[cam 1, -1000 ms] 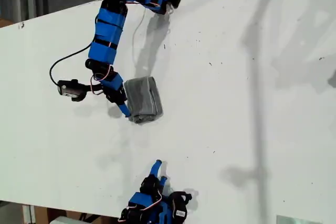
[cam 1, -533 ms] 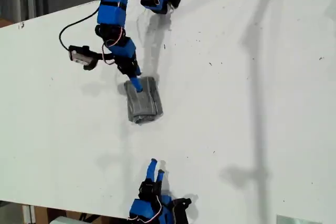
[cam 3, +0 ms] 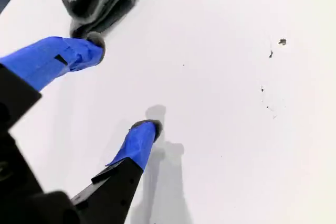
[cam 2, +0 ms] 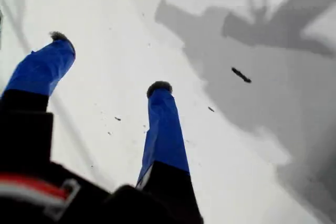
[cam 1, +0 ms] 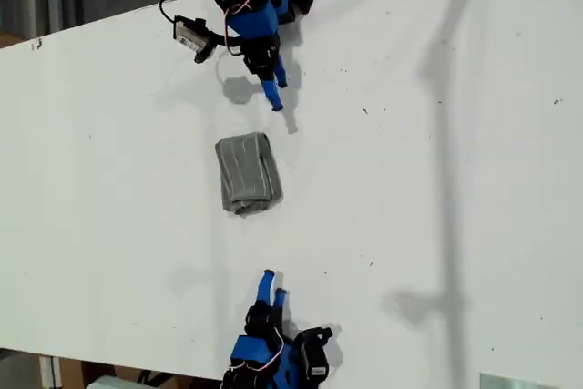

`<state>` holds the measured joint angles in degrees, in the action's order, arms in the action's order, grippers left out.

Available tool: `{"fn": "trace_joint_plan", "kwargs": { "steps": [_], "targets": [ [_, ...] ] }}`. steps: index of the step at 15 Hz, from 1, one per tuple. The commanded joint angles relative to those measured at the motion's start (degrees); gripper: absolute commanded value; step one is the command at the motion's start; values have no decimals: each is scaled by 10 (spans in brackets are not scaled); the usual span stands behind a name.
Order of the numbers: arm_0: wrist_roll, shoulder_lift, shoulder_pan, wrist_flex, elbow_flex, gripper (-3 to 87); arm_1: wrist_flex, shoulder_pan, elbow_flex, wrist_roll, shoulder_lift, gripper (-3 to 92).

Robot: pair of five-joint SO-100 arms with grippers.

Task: Grasp corners of a square towel and fold twice.

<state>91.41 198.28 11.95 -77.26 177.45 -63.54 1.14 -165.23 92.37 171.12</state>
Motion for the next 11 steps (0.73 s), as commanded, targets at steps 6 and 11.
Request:
{"fn": "trace_joint_plan", "kwargs": {
  "steps": [6, 11],
  "targets": [
    [-192, 3, -74, 19, 9, 277, -184, -35, 20, 25, 171, 286],
    [-308, 3, -71, 25, 12, 245, -185, -34, 20, 25, 171, 285]
  ]
}}
